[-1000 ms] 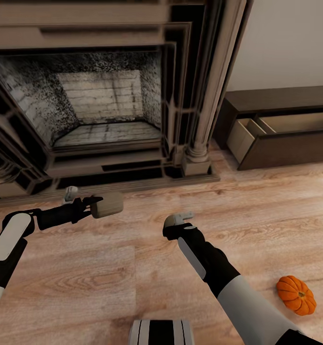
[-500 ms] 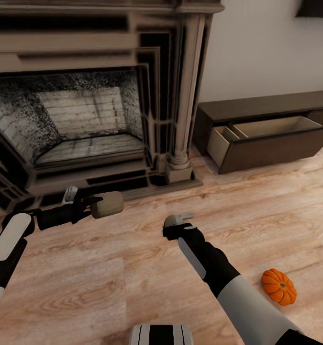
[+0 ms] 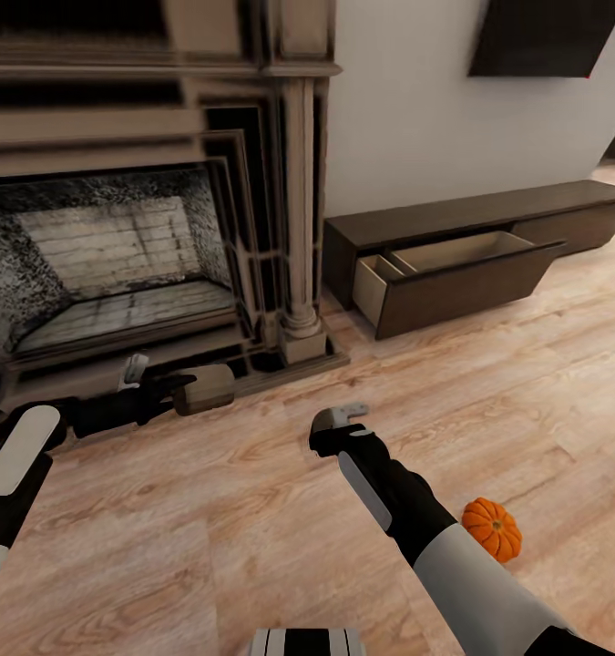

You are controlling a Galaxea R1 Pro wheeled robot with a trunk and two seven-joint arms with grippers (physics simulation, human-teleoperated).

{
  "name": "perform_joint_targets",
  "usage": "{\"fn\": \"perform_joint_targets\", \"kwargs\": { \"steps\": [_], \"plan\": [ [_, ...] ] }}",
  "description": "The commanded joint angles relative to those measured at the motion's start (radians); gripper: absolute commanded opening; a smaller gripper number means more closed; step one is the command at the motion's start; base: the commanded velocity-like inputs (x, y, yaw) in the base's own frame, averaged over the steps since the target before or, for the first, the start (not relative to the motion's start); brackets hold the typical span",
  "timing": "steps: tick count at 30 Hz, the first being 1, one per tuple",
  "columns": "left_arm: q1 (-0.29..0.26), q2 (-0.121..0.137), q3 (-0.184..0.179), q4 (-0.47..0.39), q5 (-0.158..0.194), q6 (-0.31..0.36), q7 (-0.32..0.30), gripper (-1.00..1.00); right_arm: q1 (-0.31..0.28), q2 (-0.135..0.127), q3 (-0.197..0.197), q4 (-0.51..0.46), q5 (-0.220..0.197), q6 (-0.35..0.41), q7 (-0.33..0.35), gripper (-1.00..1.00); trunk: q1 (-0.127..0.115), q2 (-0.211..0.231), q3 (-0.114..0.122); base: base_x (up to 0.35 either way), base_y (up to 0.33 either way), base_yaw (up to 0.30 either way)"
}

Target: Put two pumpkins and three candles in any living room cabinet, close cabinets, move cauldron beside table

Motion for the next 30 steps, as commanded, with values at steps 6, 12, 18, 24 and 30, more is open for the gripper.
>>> {"fn": "perform_joint_targets", "kwargs": {
  "steps": [6,12,18,24,30],
  "plan": [
    [0.0,-0.003,-0.003,0.003,-0.001,0.0,0.003,-1.0,0.0,-0.002,-0.002,0.002,0.001,-0.004,-0.002,-1.0,-0.003,0.001,0.026,0.0,0.0,-0.28],
    [0.0,-0.044,-0.009,0.018,-0.203,0.0,0.084,-1.0,0.0,-0.017,-0.056,0.002,0.001,0.005,-0.004,-1.0,-0.005,0.003,0.052,0.0,0.0,-0.28],
    [-0.006,-0.131,-0.01,0.141,-0.367,-0.013,0.103,-1.0,0.0,-0.03,-0.072,-0.001,0.001,0.005,-0.003,-1.0,-0.008,0.004,0.077,0.0,0.0,-0.28],
    [-0.007,-0.151,-0.009,0.184,-0.521,-0.015,0.125,-1.0,0.0,-0.028,-0.07,0.0,0.002,0.002,-0.004,-1.0,-0.011,0.006,0.104,0.0,0.0,-0.28],
    [-0.007,-0.185,-0.011,0.203,-0.542,-0.014,0.128,-1.0,0.0,-0.028,-0.07,0.011,0.002,-0.008,-0.005,-1.0,-0.013,0.007,0.131,0.0,0.0,-0.28]
  ]
}}
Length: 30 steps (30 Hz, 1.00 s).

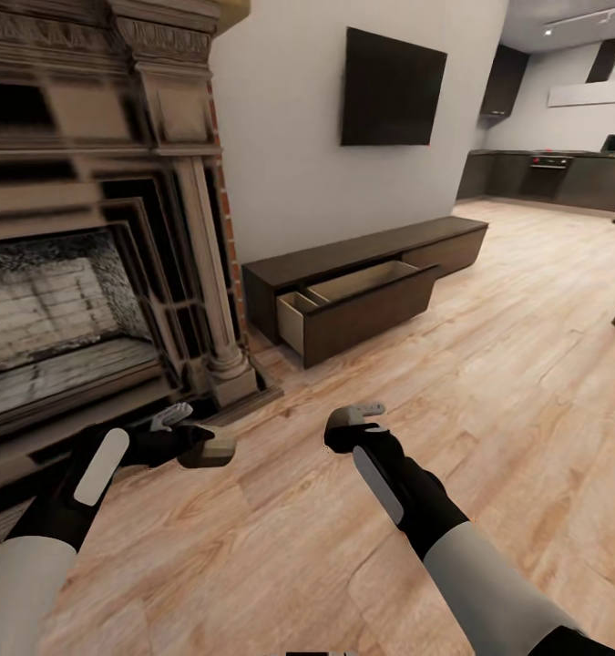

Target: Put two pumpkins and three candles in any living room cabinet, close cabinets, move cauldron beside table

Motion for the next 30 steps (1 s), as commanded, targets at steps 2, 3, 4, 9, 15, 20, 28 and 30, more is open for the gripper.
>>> {"fn": "perform_joint_targets", "kwargs": {
  "steps": [2,3,4,9,15,20,28,30],
  "plan": [
    [0.0,-0.006,0.0,0.002,-0.009,0.0,0.0,-1.0,0.0,-0.002,-0.001,0.001,0.0,0.0,0.0,-1.0,-0.001,0.001,0.009,0.0,0.0,-0.28],
    [0.0,-0.007,0.0,0.003,-0.01,0.0,0.0,-1.0,0.0,-0.002,-0.001,0.001,-0.001,0.0,0.0,-1.0,-0.001,0.001,0.014,0.0,0.0,-0.28],
    [0.0,-0.008,0.0,0.003,-0.01,0.0,0.002,-1.0,0.0,-0.002,-0.001,0.001,-0.001,0.0,0.0,-1.0,-0.002,0.001,0.018,0.0,0.0,-0.28],
    [0.0,-0.01,0.0,0.004,-0.009,0.0,0.005,-1.0,0.0,-0.001,-0.001,0.004,-0.003,-0.002,0.001,-1.0,-0.004,0.002,0.042,0.0,0.0,-0.28],
    [0.0,-0.015,0.0,0.005,-0.009,0.0,0.007,-1.0,0.0,-0.002,-0.002,0.004,-0.002,-0.002,0.001,-1.0,-0.007,0.004,0.068,0.0,0.0,-0.223],
    [0.0,-0.016,0.0,0.023,-0.01,0.0,0.007,-1.0,0.001,0.0,-0.001,0.003,-0.001,-0.002,0.001,-1.0,-0.009,0.005,0.088,0.0,0.0,-0.07],
    [-0.007,-0.023,0.001,0.089,-0.013,-0.005,0.008,-1.0,0.001,-0.004,-0.023,0.005,-0.002,-0.003,-0.001,-1.0,-0.013,0.007,0.119,0.0,0.0,-0.266],
    [-0.007,-0.023,0.001,0.09,-0.017,-0.006,0.008,-1.0,0.001,-0.004,-0.069,0.006,-0.002,-0.002,-0.005,-1.0,-0.013,0.007,0.119,0.0,0.0,-0.282]
  ]
}}
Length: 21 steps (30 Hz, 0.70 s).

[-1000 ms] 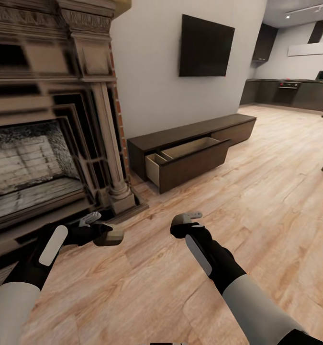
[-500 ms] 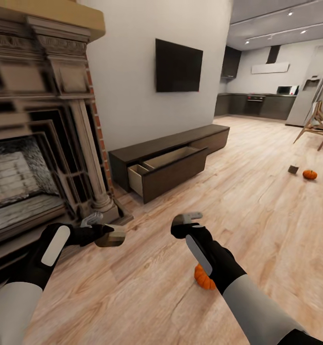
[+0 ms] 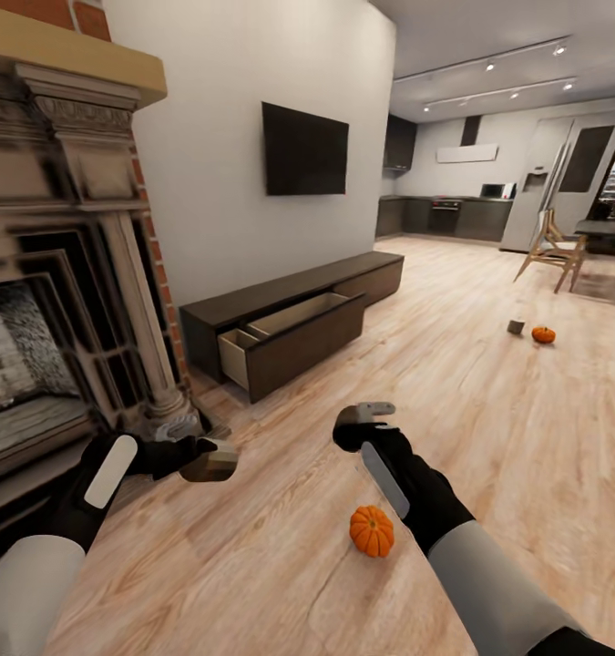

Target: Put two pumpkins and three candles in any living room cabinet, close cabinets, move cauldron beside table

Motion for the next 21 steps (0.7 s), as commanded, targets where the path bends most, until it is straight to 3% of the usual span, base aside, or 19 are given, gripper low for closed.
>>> {"fn": "perform_joint_targets", "kwargs": {
  "steps": [1,4,10,21],
  "plan": [
    [0.0,0.0,0.0,0.0,0.0,0.0,-0.002,-1.0,0.0,0.001,-0.024,0.0,-0.005,-0.001,-0.005,-1.0,0.0,0.0,0.0,0.0,0.0,-0.283],
    [0.0,0.0,0.0,0.0,-0.001,0.0,-0.002,-1.0,0.0,0.001,-0.046,0.004,-0.004,-0.001,-0.011,-1.0,0.0,0.0,0.0,0.0,0.0,-0.283],
    [0.0,0.0,0.0,-0.001,-0.001,0.0,-0.002,-1.0,0.0,0.008,-0.053,0.005,-0.004,-0.001,-0.013,-1.0,0.0,0.0,-0.002,0.0,0.0,-0.259],
    [0.0,0.0,0.001,0.0,-0.001,0.0,-0.002,-1.0,0.0,0.016,-0.05,0.0,-0.001,0.005,-0.018,-1.0,0.0,0.0,-0.019,0.0,0.0,-0.022]
  ]
}}
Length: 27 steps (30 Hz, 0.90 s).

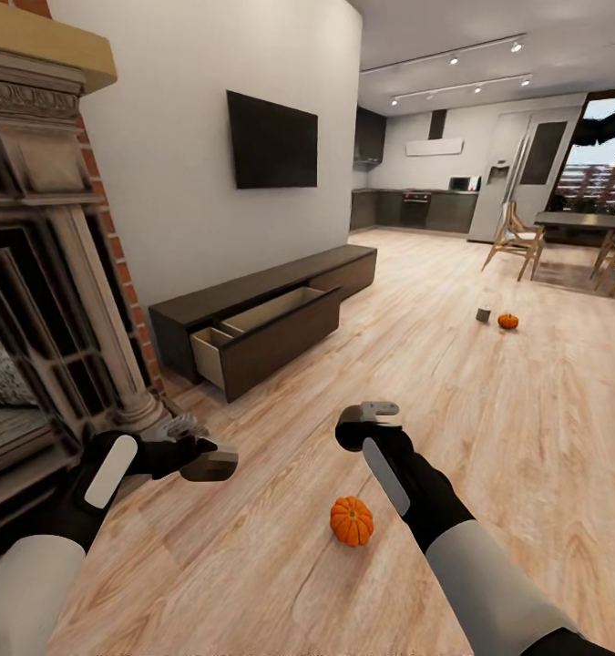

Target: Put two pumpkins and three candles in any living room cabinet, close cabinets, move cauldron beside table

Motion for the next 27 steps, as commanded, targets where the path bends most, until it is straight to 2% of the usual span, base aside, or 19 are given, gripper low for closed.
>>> {"fn": "perform_joint_targets", "kwargs": {
  "steps": [1,6,15,18,27],
  "plan": [
    [0.0,0.0,0.0,0.0,-0.001,0.0,-0.002,-1.0,0.0,0.0,0.0,-0.001,-0.001,-0.001,0.0,-1.0,0.0,0.0,-0.002,0.0,0.0,-0.013],
    [0.0,0.0,0.0,0.0,-0.001,0.0,-0.002,-1.0,0.0,0.0,-0.001,-0.001,-0.003,-0.003,0.001,-1.0,0.0,0.0,-0.009,0.0,0.0,-0.099],
    [0.0,-0.001,-0.001,-0.003,0.0,0.0,-0.002,-1.0,0.0,-0.005,-0.003,-0.006,-0.004,-0.005,0.005,-1.0,0.0,0.0,-0.007,0.0,0.0,-0.257],
    [0.0,-0.001,-0.001,-0.002,0.001,0.0,-0.002,-1.0,-0.001,-0.009,-0.005,-0.007,-0.005,-0.005,0.007,-1.0,-0.001,0.001,0.007,0.0,0.0,-0.273],
    [0.0,-0.002,-0.002,0.0,0.001,0.0,-0.002,-1.0,0.0,-0.003,-0.004,-0.008,-0.004,-0.004,0.004,-1.0,-0.035,0.062,0.038,0.0,0.0,-0.111]
  ]
}}
